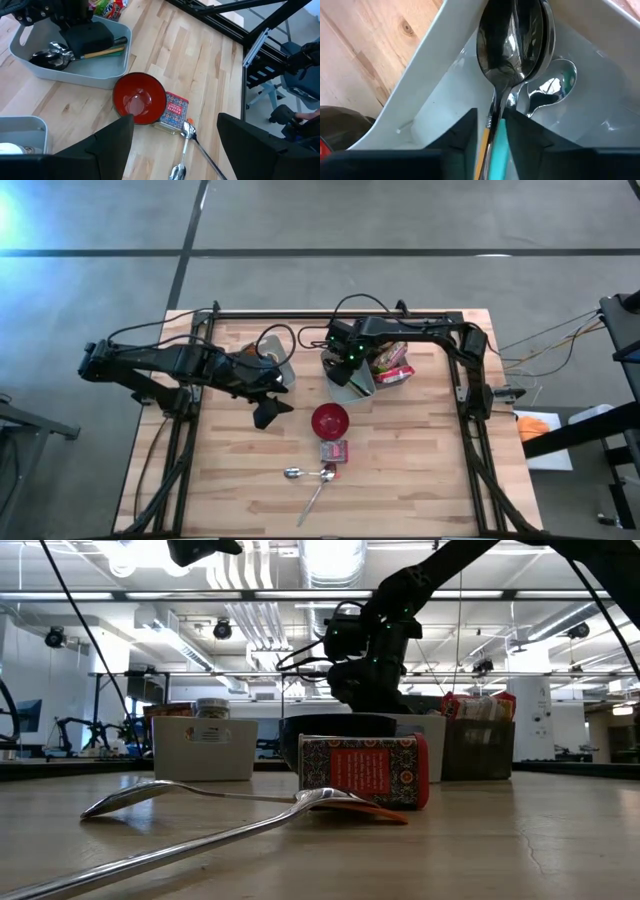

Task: Pick & Place Food Item
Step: Put the orange spoon into the right white bin

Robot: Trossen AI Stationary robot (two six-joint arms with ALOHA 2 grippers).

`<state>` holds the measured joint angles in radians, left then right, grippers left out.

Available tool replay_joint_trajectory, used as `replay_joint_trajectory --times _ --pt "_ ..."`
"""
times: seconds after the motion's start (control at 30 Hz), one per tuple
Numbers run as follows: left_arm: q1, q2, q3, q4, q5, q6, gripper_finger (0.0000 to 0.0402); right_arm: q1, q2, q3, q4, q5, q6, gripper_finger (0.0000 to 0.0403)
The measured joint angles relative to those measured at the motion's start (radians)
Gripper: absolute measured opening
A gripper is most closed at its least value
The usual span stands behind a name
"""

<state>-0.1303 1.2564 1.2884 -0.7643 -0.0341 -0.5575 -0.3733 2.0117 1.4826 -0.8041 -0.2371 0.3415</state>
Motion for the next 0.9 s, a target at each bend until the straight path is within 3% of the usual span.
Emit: replay_joint_trajectory --times 0.33,0.6,0.9 --pt "0.000 0.000 0.000 -0.007 0.000 0.000 0.0293 0.000 -0.009 0.000 -0.008 0.000 -0.001 0.0181" --pt "-0.023 0.008 0.000 -0.169 0.026 0.025 0.0293 0.008 -0.141 0.031 -0.063 0.002 -0.004 0.0187" --pt "-0.095 0.112 -0.002 -0.169 -0.013 0.163 0.0293 0.078 -0.352 0.030 -0.081 0.004 0.130 0.0187"
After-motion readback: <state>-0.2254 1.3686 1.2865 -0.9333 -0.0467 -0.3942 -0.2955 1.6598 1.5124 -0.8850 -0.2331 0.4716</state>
